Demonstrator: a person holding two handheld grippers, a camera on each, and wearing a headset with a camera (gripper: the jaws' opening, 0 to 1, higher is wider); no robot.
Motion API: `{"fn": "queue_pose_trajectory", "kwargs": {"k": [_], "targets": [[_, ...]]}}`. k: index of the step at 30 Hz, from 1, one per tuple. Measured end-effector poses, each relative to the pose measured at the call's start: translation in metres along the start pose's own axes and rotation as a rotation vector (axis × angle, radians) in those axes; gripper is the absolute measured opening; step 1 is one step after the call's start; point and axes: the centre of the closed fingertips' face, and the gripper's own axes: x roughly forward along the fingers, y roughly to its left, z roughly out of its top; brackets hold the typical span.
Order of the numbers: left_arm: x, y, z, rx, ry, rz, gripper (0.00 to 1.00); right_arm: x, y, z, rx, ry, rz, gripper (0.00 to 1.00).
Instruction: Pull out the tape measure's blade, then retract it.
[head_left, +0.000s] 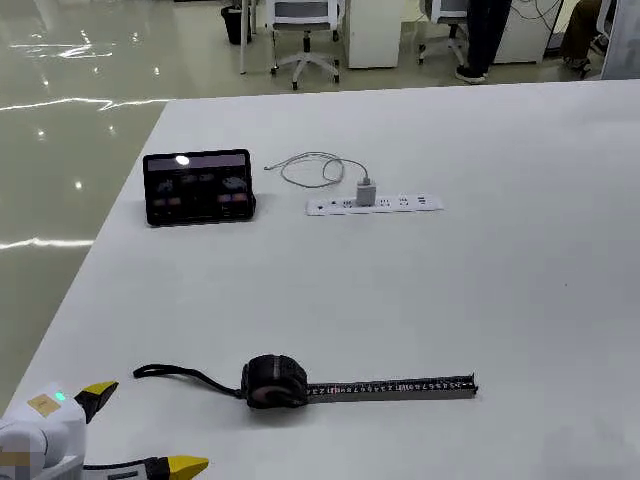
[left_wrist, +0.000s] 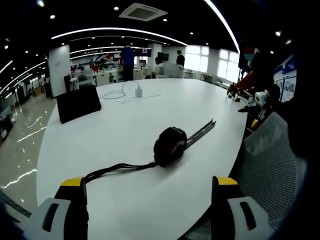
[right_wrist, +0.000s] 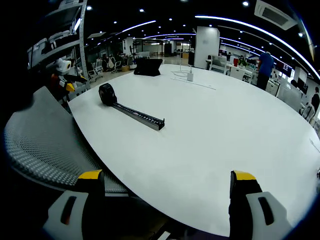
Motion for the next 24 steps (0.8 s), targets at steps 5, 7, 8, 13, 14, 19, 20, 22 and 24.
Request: {"fn": "queue_pose_trajectory", "kwargs": {"k": [5, 7, 8, 13, 14, 19, 20, 22, 24], "targets": [[0.000, 0.004, 0.003, -0.032, -0.003, 0.030, 1.00, -0.001, 0.001, -0.001, -0.010, 0.008, -0.011, 1.00], [0.001, 0.000, 0.008, -0.066, -0.018, 0.026, 1.00, -0.001, 0.002, -0.001, -0.012, 0.010, 0.000, 1.00], [0.002, -0.004, 0.010, -0.062, -0.015, 0.022, 1.00, 0.000, 0.002, 0.000, -0.010, 0.010, 0.000, 1.00], [0.011, -0.012, 0.008, -0.032, 0.015, 0.001, 1.00, 0.003, 0.001, 0.004, -0.009, 0.008, 0.016, 1.00], [0.013, -0.013, 0.008, -0.032, 0.017, 0.000, 1.00, 0.004, 0.001, 0.006, -0.012, 0.008, 0.018, 1.00], [0.025, -0.023, 0.018, -0.070, 0.009, -0.003, 1.00, 0.010, -0.002, 0.008, -0.039, 0.033, 0.024, 1.00], [0.028, -0.023, 0.020, -0.076, 0.003, 0.002, 1.00, 0.011, -0.002, 0.008, -0.048, 0.037, 0.028, 1.00], [0.035, -0.023, 0.024, -0.085, 0.007, 0.015, 1.00, 0.014, -0.003, 0.010, -0.063, 0.046, 0.039, 1.00], [0.043, -0.026, 0.028, -0.096, 0.013, 0.031, 1.00, 0.017, -0.004, 0.013, -0.072, 0.052, 0.046, 1.00]]}}
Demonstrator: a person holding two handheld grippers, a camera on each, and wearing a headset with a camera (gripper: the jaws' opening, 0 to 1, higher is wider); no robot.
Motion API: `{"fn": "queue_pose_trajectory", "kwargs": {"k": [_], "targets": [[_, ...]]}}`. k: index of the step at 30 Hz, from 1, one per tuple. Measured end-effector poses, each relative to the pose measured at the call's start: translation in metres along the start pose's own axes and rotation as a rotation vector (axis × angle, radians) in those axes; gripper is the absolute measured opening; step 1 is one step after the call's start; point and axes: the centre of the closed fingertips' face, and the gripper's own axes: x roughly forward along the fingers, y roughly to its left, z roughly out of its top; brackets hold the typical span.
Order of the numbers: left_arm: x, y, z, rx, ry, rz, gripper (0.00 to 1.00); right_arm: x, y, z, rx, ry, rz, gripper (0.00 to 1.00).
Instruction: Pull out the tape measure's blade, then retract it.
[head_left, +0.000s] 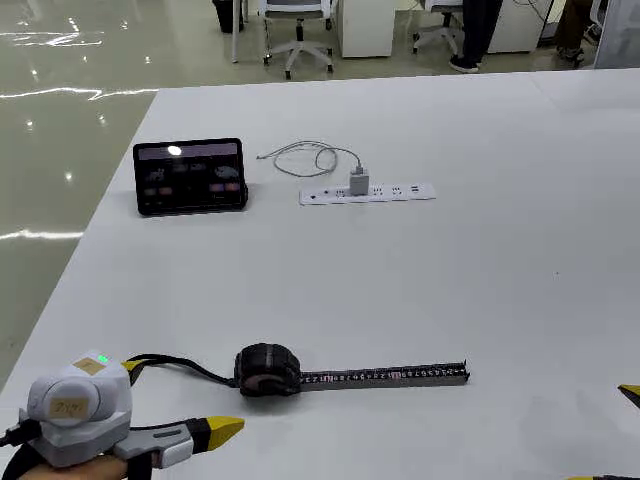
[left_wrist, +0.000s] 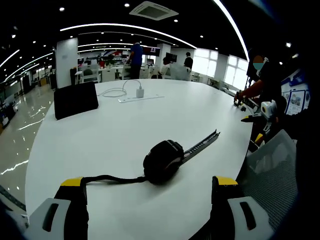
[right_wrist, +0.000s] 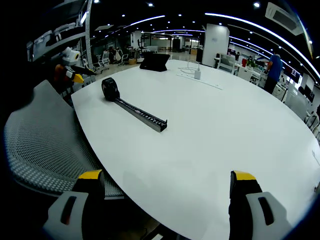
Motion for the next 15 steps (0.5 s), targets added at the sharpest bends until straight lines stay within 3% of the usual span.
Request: {"fn": "queue_pose_trajectory", "kwargs": {"k": [2, 8, 11, 15], "targets": [[0.009, -0.006, 0.005, 0.001, -0.006, 0.009, 1.00, 0.003, 0.000, 0.004, -0.010, 0.004, 0.010, 1.00], [0.034, -0.020, 0.001, -0.004, 0.069, 0.053, 1.00, 0.012, 0.004, 0.011, -0.047, 0.022, 0.051, 1.00], [0.042, -0.030, 0.006, -0.027, 0.066, 0.066, 1.00, 0.016, 0.007, 0.016, -0.058, 0.021, 0.063, 1.00], [0.054, -0.043, 0.011, -0.012, 0.046, 0.083, 1.00, 0.024, 0.011, 0.020, -0.075, 0.034, 0.095, 1.00]]}}
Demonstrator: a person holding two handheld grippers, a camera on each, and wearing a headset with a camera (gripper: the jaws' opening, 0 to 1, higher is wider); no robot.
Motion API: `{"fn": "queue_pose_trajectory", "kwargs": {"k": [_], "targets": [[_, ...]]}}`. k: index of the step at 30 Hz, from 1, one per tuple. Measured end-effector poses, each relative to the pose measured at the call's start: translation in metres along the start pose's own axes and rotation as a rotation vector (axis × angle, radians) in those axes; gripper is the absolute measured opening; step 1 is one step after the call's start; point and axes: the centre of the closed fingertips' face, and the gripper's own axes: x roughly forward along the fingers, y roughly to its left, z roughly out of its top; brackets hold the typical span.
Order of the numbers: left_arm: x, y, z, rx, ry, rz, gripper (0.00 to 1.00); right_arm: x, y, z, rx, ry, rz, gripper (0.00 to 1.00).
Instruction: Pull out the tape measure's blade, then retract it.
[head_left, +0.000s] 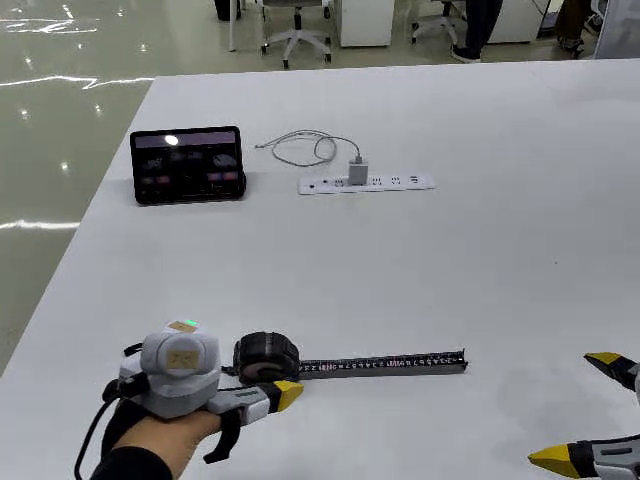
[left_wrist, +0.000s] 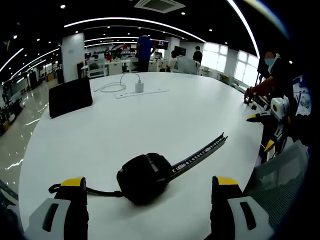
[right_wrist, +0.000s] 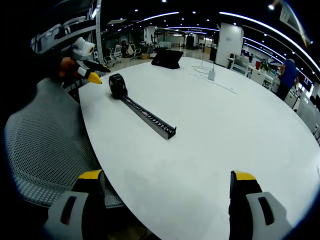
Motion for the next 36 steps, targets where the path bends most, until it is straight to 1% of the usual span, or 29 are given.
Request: {"fn": "queue_pose_trajectory", "kwargs": {"k": [3, 4, 7, 8, 9, 10, 11, 12, 13, 15, 16, 17, 18, 21, 22, 24, 25, 28, 29, 31, 32, 33, 34, 36], "targets": [[0.004, -0.003, 0.003, -0.024, -0.024, 0.021, 1.00, 0.006, 0.002, 0.003, -0.027, 0.015, 0.022, 1.00], [0.007, 0.000, 0.006, -0.047, -0.050, 0.046, 1.00, 0.008, 0.002, 0.006, -0.036, 0.016, 0.027, 1.00], [0.015, 0.001, 0.005, -0.075, -0.071, 0.063, 1.00, 0.014, 0.001, 0.009, -0.052, 0.027, 0.043, 1.00], [0.017, 0.003, 0.009, -0.111, -0.101, 0.074, 1.00, 0.016, 0.000, 0.010, -0.059, 0.033, 0.048, 0.99], [0.020, 0.004, 0.011, -0.175, -0.110, 0.067, 1.00, 0.019, -0.002, 0.011, -0.067, 0.040, 0.054, 0.99], [0.021, 0.005, 0.012, -0.140, -0.107, 0.058, 1.00, 0.022, -0.006, 0.011, -0.068, 0.043, 0.062, 0.99], [0.023, 0.007, 0.017, -0.084, -0.134, 0.066, 1.00, 0.024, -0.006, 0.013, -0.073, 0.045, 0.071, 0.99], [0.024, 0.011, 0.015, -0.065, -0.125, 0.091, 1.00, 0.027, -0.008, 0.015, -0.090, 0.051, 0.083, 0.99], [0.024, 0.011, 0.015, -0.069, -0.123, 0.098, 1.00, 0.029, -0.009, 0.016, -0.105, 0.058, 0.089, 0.98], [0.026, 0.011, 0.016, -0.082, -0.135, 0.103, 1.00, 0.034, -0.008, 0.018, -0.124, 0.082, 0.120, 0.98], [0.028, 0.011, 0.014, -0.087, -0.130, 0.105, 1.00, 0.036, -0.008, 0.020, -0.129, 0.088, 0.137, 0.94], [0.030, 0.010, 0.010, -0.095, -0.109, 0.108, 1.00, 0.039, -0.009, 0.024, -0.158, 0.087, 0.144, 0.90], [0.032, 0.011, 0.008, -0.095, -0.104, 0.110, 1.00, 0.041, -0.009, 0.026, -0.172, 0.089, 0.147, 0.89], [0.039, 0.013, 0.004, -0.125, -0.095, 0.107, 1.00, 0.050, -0.011, 0.033, -0.184, 0.096, 0.165, 0.95], [0.040, 0.014, 0.003, -0.145, -0.099, 0.108, 1.00, 0.053, -0.012, 0.034, -0.200, 0.111, 0.174, 0.95], [0.042, 0.017, 0.004, -0.162, -0.120, 0.113, 1.00, 0.059, -0.011, 0.038, -0.217, 0.113, 0.190, 0.94], [0.043, 0.017, 0.004, -0.158, -0.128, 0.114, 1.00, 0.061, -0.012, 0.039, -0.221, 0.119, 0.196, 0.95], [0.048, 0.018, 0.001, -0.152, -0.124, 0.117, 1.00, 0.069, -0.010, 0.044, -0.248, 0.139, 0.213, 0.99], [0.048, 0.018, 0.002, -0.155, -0.127, 0.117, 1.00, 0.071, -0.010, 0.046, -0.255, 0.144, 0.219, 1.00], [0.049, 0.016, 0.002, -0.171, -0.134, 0.107, 1.00, 0.075, -0.014, 0.046, -0.291, 0.170, 0.233, 1.00], [0.049, 0.015, 0.002, -0.178, -0.135, 0.103, 1.00, 0.078, -0.013, 0.047, -0.304, 0.179, 0.239, 1.00], [0.049, 0.014, 0.003, -0.182, -0.140, 0.096, 1.00, 0.079, -0.013, 0.047, -0.317, 0.191, 0.247, 1.00], [0.048, 0.014, 0.006, -0.177, -0.153, 0.095, 1.00, 0.082, -0.014, 0.045, -0.343, 0.211, 0.262, 0.97], [0.047, 0.014, 0.009, -0.167, -0.176, 0.098, 1.00, 0.087, -0.015, 0.045, -0.358, 0.222, 0.268, 0.94]]}}
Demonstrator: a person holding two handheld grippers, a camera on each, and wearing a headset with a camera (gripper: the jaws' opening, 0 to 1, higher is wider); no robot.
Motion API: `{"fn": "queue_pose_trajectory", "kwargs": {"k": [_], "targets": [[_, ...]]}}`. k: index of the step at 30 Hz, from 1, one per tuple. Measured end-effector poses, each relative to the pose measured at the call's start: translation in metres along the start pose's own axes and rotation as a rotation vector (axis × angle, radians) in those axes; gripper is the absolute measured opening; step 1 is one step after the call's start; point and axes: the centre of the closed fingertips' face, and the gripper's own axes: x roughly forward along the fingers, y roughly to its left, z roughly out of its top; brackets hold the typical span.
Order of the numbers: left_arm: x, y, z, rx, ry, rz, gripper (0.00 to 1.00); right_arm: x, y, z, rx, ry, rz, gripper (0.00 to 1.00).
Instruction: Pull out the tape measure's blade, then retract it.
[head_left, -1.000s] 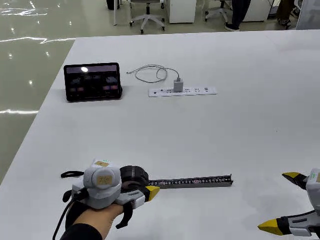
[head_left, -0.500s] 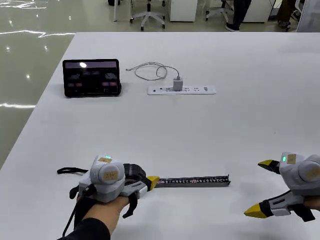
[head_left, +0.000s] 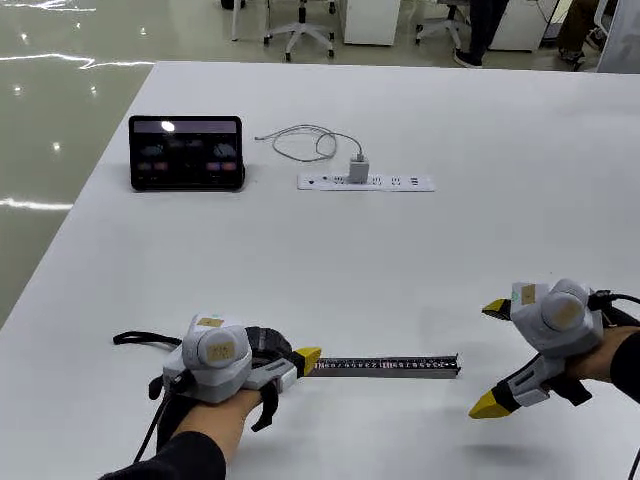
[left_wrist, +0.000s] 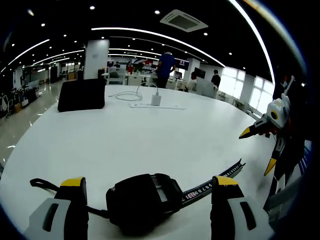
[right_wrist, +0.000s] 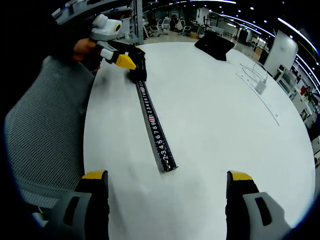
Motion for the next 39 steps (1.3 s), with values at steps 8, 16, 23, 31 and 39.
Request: {"fn": "queue_pose_trajectory", "kwargs": {"k": [8, 16, 23, 31, 39], "targets": [[0.003, -0.002, -0.009, 0.012, 0.036, -0.014, 1.00, 0.017, 0.005, -0.002, -0.131, 0.054, 0.093, 0.60], [0.004, -0.013, -0.016, 0.023, 0.066, -0.046, 1.00, 0.028, 0.003, -0.003, -0.177, 0.095, 0.115, 0.42], [0.004, -0.011, -0.017, 0.011, 0.072, -0.044, 1.00, 0.031, -0.002, -0.006, -0.177, 0.118, 0.119, 0.35], [0.003, -0.010, -0.015, 0.004, 0.062, -0.041, 1.00, 0.039, 0.004, -0.010, -0.234, 0.157, 0.139, 0.14], [0.003, -0.009, -0.013, -0.001, 0.049, -0.035, 1.00, 0.040, 0.006, -0.010, -0.269, 0.184, 0.162, 0.12]]}}
